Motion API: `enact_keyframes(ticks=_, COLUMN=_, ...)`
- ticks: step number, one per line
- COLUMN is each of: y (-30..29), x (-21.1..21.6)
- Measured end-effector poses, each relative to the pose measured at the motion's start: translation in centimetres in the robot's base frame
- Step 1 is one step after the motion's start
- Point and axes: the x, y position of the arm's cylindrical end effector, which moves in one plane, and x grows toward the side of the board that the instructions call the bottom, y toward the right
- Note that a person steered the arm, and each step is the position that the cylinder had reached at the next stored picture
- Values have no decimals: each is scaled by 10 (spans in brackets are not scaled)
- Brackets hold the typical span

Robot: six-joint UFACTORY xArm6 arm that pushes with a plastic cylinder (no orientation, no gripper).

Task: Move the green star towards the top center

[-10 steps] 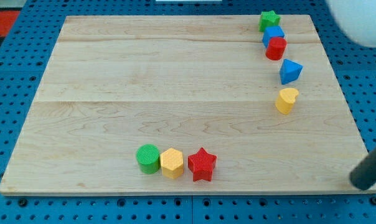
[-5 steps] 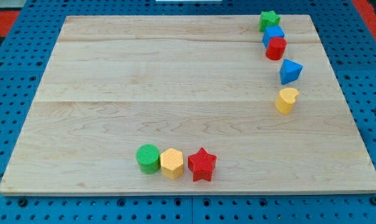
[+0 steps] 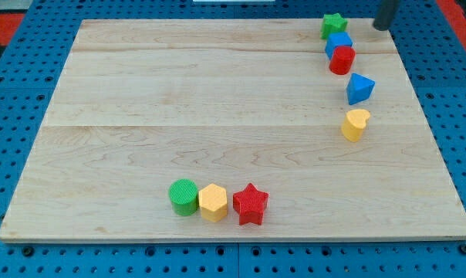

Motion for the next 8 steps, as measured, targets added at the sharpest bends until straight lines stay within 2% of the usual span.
enact_keyframes(ticks=1, y=-48, x=-9)
enact_keyframes(ticks=2, y=-74, x=4)
enact_keyframes(ticks=4, y=-40, x=5)
enact_keyframes(ticks=5, y=-54, x=11)
enact_keyframes(ticks=6, y=-82, x=30)
enact_keyframes(ticks=8, y=-182, x=34)
